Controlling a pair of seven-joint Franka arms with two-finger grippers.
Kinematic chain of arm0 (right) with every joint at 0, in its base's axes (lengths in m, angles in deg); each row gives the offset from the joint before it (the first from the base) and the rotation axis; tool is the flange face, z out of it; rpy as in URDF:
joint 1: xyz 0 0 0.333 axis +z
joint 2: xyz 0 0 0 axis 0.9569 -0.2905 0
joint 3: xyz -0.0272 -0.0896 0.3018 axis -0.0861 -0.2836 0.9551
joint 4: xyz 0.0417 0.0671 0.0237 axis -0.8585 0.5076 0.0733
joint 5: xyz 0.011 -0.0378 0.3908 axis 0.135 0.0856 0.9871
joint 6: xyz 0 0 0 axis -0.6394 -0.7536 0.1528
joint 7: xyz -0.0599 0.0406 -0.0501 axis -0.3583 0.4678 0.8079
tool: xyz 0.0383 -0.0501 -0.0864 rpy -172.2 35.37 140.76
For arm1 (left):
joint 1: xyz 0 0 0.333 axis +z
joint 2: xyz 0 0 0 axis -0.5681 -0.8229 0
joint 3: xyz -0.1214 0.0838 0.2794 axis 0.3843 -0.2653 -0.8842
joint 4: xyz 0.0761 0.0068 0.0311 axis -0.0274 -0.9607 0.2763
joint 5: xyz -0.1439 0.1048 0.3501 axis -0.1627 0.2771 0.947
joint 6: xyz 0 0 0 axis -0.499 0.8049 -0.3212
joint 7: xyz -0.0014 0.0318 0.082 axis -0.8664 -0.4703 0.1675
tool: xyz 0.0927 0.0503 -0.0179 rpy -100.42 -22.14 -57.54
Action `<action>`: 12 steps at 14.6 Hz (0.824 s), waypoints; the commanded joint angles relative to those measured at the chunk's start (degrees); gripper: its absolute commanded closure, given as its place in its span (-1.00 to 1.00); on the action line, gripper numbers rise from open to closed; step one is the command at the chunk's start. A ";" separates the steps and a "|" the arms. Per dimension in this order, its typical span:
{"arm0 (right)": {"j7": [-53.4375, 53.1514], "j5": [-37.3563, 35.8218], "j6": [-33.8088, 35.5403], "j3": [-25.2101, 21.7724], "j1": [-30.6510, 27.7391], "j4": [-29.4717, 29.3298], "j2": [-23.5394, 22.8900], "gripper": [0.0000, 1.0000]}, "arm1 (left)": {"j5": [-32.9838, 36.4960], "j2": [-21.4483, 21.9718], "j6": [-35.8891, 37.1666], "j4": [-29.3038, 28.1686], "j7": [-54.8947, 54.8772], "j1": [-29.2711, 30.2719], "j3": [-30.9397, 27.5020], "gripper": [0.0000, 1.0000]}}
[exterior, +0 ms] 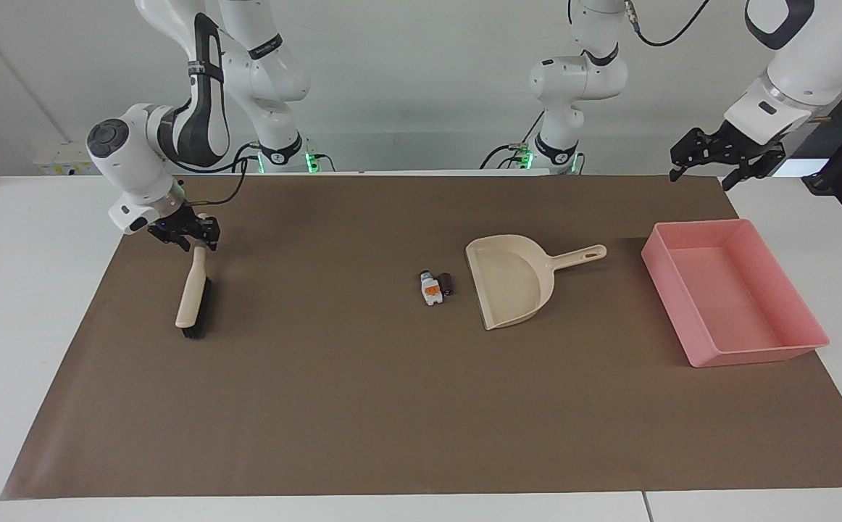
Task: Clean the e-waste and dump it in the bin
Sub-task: 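Grasp the dustpan handle with the left gripper while the right gripper lifts the brush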
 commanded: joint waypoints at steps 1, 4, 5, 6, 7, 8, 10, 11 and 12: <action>2.22 1.30 -1.01 0.45 -1.01 1.13 1.05 -0.05 | 0.92 4.76 -3.90 -7.39 -11.38 -1.04 0.43 -0.99; 2.13 1.30 -0.92 0.45 -1.01 1.22 1.05 0.04 | 0.92 8.27 -11.35 -15.12 -16.96 -2.36 2.53 -0.99; 2.13 1.30 -0.83 0.45 -1.01 1.30 1.05 0.04 | 0.92 8.72 -13.73 -17.06 -18.35 -2.80 3.49 -0.99; 2.05 1.30 -0.92 0.45 -1.01 1.39 1.14 0.04 | 0.92 8.46 -14.63 -18.12 -22.80 -3.24 4.63 -0.99; 1.87 1.30 -0.83 0.45 -1.01 1.48 1.22 0.04 | 1.01 8.02 -14.72 -18.74 -28.24 -3.50 5.34 -0.99; 1.87 1.30 -0.92 0.45 -1.01 1.65 1.31 0.04 | 1.10 7.84 -15.25 -20.05 -32.73 -3.94 5.52 -0.99; 1.78 1.30 -0.92 0.45 -1.01 1.92 1.40 0.05 | 3.02 7.84 -19.01 -24.18 -36.63 -6.22 5.52 -0.99; 1.87 1.30 -0.92 0.45 -0.93 1.83 1.31 0.13 | 4.25 7.75 -20.25 -25.68 -37.17 -7.36 5.52 -0.98; 1.78 1.30 -0.92 0.45 -0.93 1.83 1.31 0.26 | 7.05 7.06 -22.26 -27.95 -37.26 -9.90 5.52 -0.98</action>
